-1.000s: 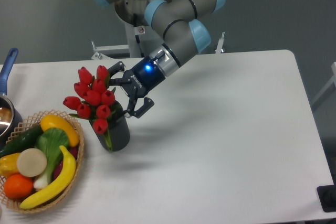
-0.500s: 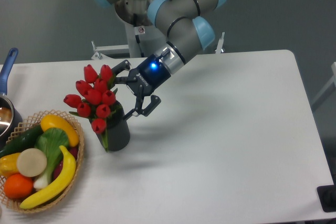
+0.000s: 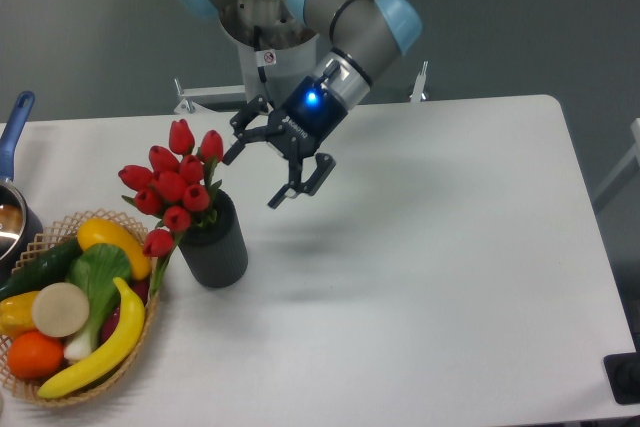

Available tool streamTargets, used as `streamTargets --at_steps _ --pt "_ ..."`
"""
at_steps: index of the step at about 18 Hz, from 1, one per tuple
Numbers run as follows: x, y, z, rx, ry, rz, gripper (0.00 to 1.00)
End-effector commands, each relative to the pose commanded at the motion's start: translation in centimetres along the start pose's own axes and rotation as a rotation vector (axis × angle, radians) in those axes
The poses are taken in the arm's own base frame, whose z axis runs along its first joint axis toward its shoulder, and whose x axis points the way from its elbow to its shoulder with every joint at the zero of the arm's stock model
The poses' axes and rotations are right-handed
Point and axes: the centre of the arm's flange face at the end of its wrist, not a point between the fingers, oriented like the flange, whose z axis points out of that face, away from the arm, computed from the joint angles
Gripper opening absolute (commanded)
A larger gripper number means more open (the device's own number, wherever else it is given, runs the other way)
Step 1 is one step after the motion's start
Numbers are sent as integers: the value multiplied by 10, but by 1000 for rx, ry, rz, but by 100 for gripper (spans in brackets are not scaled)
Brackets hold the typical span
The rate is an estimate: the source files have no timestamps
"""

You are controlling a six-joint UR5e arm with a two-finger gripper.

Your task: Insert the flowers into the vase

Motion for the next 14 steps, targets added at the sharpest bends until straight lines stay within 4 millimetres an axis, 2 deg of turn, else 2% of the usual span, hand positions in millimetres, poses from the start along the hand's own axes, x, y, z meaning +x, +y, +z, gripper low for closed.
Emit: streamTargets --at_steps 4,7,8,9,12,14 --pt "-12 2 -29 -195 -117 36 100" --pt "-25 0 -39 -262 -158 45 100" --pt "-39 1 -44 -277 -172 37 100" --pt "-58 10 -43 -323 -178 22 100" --pt "-83 29 -53 -548 -234 12 100" --pt "-112 47 -43 -633 -223 1 100"
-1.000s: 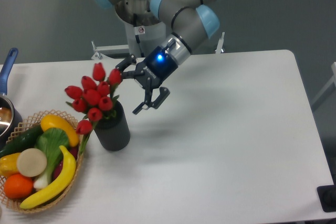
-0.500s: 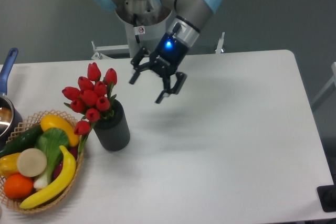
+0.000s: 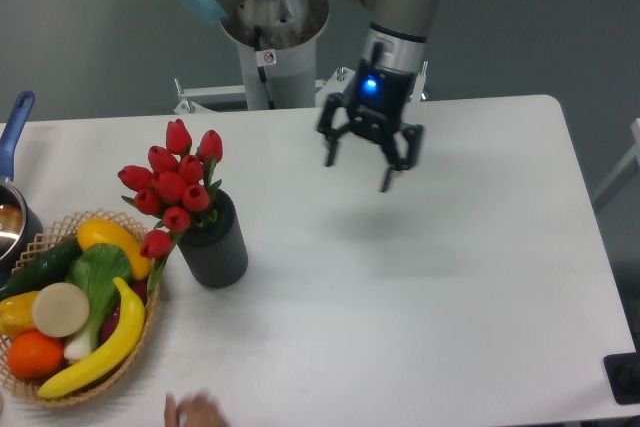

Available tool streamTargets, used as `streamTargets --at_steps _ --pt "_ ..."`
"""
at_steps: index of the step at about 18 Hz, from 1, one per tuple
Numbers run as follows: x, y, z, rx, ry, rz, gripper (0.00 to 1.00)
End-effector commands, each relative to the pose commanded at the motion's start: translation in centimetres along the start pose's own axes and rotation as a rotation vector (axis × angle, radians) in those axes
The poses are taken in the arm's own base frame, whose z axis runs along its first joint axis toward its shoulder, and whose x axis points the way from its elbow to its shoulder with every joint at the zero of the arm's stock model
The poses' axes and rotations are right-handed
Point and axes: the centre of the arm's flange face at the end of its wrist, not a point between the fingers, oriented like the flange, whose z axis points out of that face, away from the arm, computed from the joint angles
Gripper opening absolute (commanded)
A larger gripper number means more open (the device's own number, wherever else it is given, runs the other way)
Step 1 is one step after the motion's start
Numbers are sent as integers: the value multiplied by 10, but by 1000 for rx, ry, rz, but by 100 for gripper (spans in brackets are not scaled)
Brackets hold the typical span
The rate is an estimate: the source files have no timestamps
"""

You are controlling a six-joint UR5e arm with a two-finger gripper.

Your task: Insert the flowers into the vase

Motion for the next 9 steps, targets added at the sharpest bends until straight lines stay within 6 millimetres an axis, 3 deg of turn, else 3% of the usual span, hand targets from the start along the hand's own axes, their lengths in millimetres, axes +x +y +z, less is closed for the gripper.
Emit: streamTargets --at_steps 2,4,9 --pt "-22 2 20 -67 14 3 100" --pt "-34 1 22 -114 -1 12 100" --pt "-38 12 44 -230 15 17 100"
